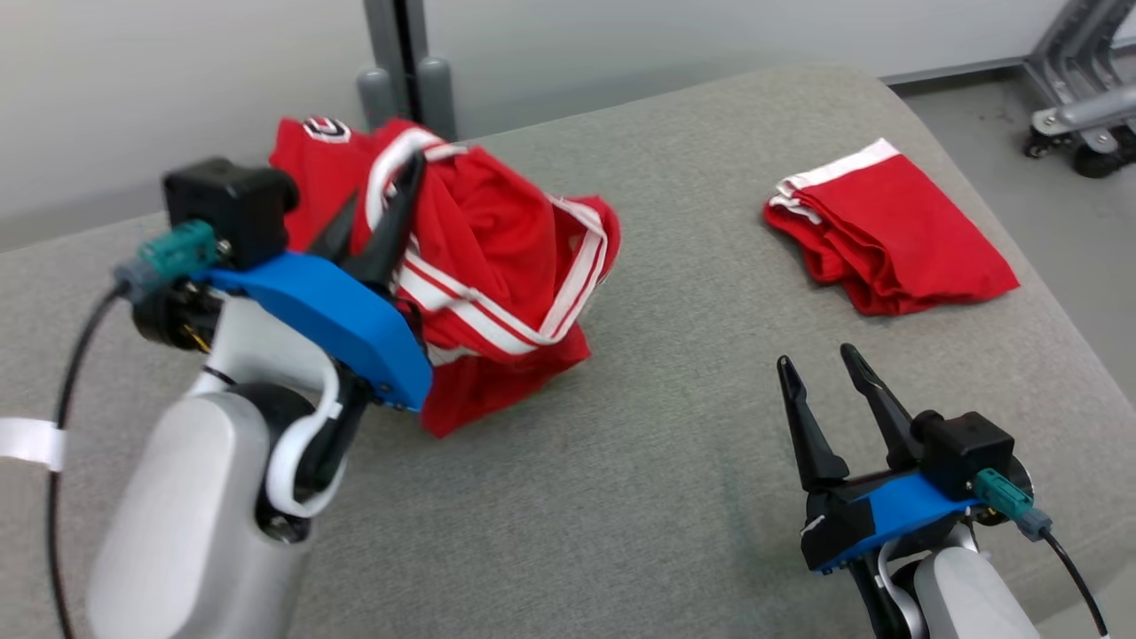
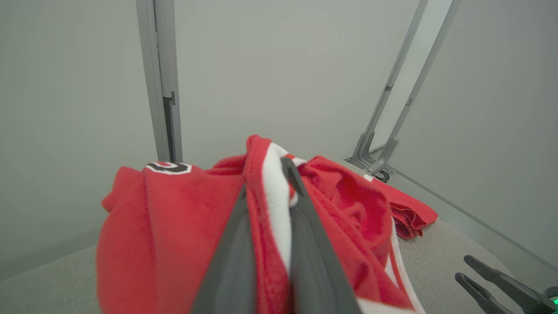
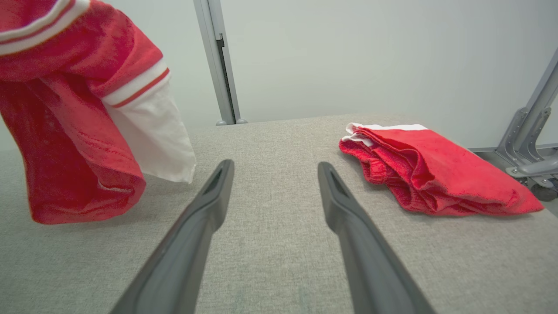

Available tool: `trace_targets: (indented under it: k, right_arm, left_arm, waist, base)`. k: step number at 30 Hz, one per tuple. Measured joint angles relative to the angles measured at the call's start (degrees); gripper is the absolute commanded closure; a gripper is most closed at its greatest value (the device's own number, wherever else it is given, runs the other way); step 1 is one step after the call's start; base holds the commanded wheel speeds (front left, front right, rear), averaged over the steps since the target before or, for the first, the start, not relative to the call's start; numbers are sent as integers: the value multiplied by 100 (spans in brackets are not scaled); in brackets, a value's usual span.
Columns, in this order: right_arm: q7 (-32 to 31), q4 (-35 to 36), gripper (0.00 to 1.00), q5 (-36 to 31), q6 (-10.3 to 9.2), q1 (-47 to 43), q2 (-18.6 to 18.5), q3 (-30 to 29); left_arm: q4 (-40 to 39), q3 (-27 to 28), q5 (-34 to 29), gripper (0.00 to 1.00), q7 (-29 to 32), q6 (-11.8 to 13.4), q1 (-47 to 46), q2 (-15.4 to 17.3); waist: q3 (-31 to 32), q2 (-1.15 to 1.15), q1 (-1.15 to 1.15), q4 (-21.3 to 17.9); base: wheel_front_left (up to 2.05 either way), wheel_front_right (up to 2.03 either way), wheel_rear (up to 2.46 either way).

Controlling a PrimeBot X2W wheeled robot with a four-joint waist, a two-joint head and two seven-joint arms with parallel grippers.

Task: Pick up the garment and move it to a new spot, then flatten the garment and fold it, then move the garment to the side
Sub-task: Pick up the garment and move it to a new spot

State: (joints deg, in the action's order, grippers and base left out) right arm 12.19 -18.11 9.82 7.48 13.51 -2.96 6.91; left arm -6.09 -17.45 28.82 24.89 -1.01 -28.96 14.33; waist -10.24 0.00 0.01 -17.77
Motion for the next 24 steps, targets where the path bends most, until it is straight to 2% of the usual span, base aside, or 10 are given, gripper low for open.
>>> trace_targets:
  k: [2, 6, 7, 8, 9, 11, 14, 17, 24]
  right_arm:
    - [32, -7, 0, 13, 0, -26, -1, -77]
    - [47, -7, 0, 12, 0, -41, 1, -119]
    - [47, -5, 0, 10, 1, -48, 1, -129]
    - [46, 0, 0, -8, 0, -48, 1, -143]
    - [46, 0, 0, -8, 0, -48, 1, -143]
    - [23, 27, 0, -24, 0, -38, 1, -142]
    - [2, 40, 0, -38, 0, -39, 2, -160]
    - [-35, 58, 0, -68, 1, -57, -5, -208]
    - [-166, 160, 0, -112, 1, -185, -70, -296]
  left_arm:
    - [442, -35, 24, 100, -360, 71, 209, -247]
    - [1047, -91, -33, 100, -724, 163, 396, -411]
    - [1260, -131, -77, 81, -825, 192, 469, -454]
    - [1723, -154, -54, 45, -996, 207, 632, -577]
    - [1723, -154, -54, 0, -996, 207, 632, -577]
    - [2254, -211, -43, 0, -1349, 158, 784, -716]
    - [2465, -234, 46, 0, -1605, 71, 862, -791]
    - [2626, -299, 113, 0, -2002, -145, 956, -875]
    - [2560, -92, 91, 0, -3212, -303, 1251, -733]
  waist:
    - [-43, 0, -1, -146]
    - [-78, 0, 0, -172]
    - [-85, 0, 0, -171]
    - [-102, 0, 0, -157]
    - [-102, 0, 0, -157]
    - [-86, 0, 0, -62]
    - [-50, 0, 0, 41]
    - [30, 0, 0, 262]
    - [310, 0, 0, 808]
  base:
    - [0, 0, 0]
    - [0, 0, 0]
    - [0, 0, 0]
    - [0, 0, 0]
    - [0, 0, 0]
    - [0, 0, 0]
    - [0, 0, 0]
    - [0, 0, 0]
    - [0, 0, 0]
